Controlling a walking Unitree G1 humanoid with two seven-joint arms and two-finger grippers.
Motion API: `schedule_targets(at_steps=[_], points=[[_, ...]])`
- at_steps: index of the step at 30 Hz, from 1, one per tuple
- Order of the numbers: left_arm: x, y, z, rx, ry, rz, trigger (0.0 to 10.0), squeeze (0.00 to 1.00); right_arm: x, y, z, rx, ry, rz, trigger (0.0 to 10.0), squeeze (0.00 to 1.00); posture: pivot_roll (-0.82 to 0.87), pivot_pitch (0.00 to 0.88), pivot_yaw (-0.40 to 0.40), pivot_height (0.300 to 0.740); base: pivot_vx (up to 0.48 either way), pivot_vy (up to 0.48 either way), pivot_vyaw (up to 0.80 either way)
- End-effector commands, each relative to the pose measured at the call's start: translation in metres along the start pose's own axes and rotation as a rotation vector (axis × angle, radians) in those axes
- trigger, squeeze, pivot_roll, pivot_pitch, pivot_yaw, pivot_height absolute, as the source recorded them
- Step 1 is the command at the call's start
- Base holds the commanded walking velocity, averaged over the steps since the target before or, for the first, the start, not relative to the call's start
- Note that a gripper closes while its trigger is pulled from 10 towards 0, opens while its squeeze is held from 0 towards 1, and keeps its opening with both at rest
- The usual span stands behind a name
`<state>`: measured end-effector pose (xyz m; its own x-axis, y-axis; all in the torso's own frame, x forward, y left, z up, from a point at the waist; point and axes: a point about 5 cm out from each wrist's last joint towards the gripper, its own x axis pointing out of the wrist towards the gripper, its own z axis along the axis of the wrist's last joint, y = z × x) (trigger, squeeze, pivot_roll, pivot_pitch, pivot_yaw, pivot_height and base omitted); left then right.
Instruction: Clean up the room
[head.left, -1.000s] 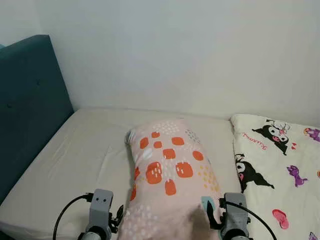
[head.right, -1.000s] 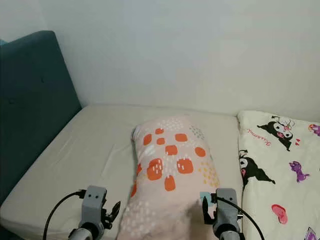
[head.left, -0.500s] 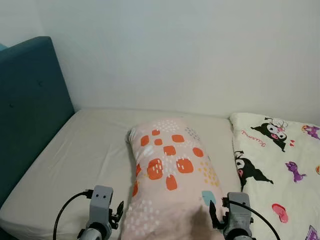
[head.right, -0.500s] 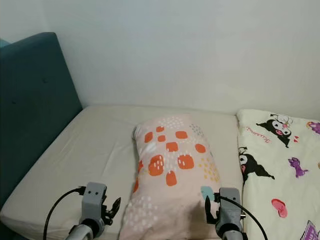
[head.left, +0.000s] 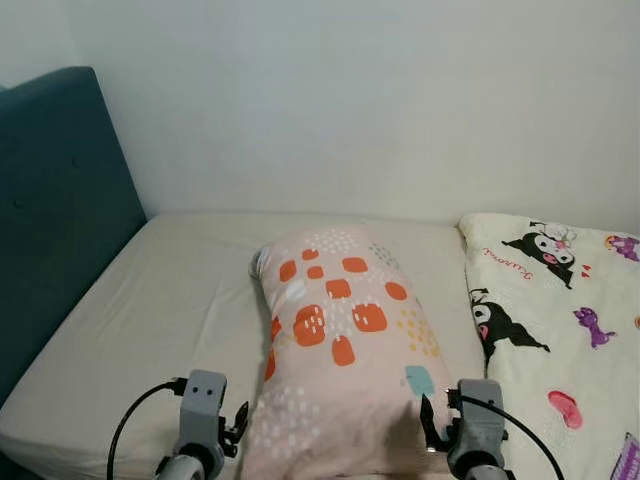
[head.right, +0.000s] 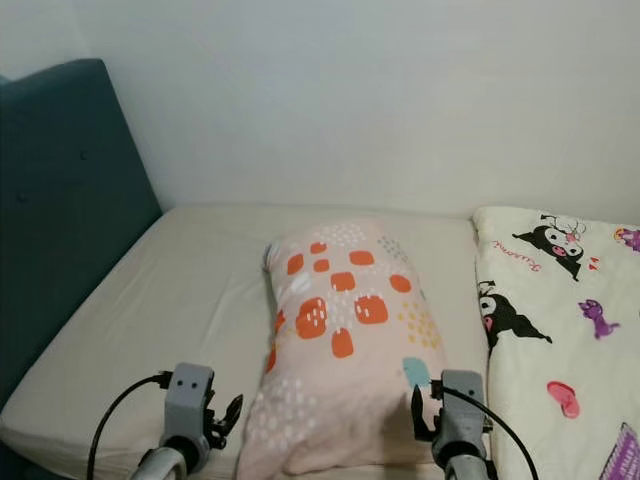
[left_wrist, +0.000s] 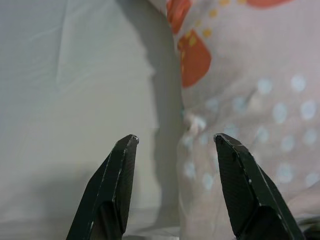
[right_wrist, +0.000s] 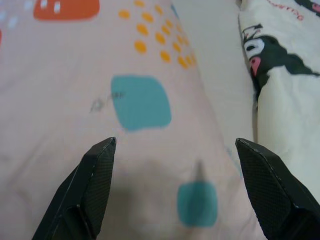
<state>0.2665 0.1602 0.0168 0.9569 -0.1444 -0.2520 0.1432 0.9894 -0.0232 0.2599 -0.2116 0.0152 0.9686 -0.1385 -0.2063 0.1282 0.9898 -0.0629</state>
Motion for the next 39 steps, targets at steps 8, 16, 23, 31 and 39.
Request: schedule_targets(at_steps=[8,16,23,31,39], points=[[-0.0021,-0.0004,-0.0013,-0.007,0.013,-0.005,10.0,0.00,-0.0009,-0.0008,-0.0011,0.013,0.008,-0.005,10.0,0.00,0.03,0.117,0.007,0.632,0.000,0.000,0.00],[-0.0019,0.0020,0.0019,0.009,0.013,-0.015,10.0,0.00,-0.0006,0.0016,-0.0014,0.034,0.009,-0.007,10.0,0.00,0.04,0.117,0.017,0.619,0.000,0.000,0.00],[-0.0026,0.0031,0.0023,0.015,0.016,-0.017,10.0,0.00,0.0001,0.0024,-0.0006,0.041,0.005,-0.005,10.0,0.00,0.04,0.117,0.019,0.604,0.000,0.000,0.00],[-0.0042,0.0048,0.0017,0.026,0.026,-0.022,10.0,0.00,-0.0002,0.0037,-0.0004,0.043,0.002,-0.008,10.0,0.00,0.04,0.115,0.024,0.599,0.000,0.000,0.00],[-0.0054,0.0068,0.0019,0.033,0.029,-0.010,10.0,0.00,0.0014,0.0024,0.0023,0.047,-0.007,-0.006,10.0,0.00,0.05,0.123,0.022,0.599,0.000,0.000,0.00]])
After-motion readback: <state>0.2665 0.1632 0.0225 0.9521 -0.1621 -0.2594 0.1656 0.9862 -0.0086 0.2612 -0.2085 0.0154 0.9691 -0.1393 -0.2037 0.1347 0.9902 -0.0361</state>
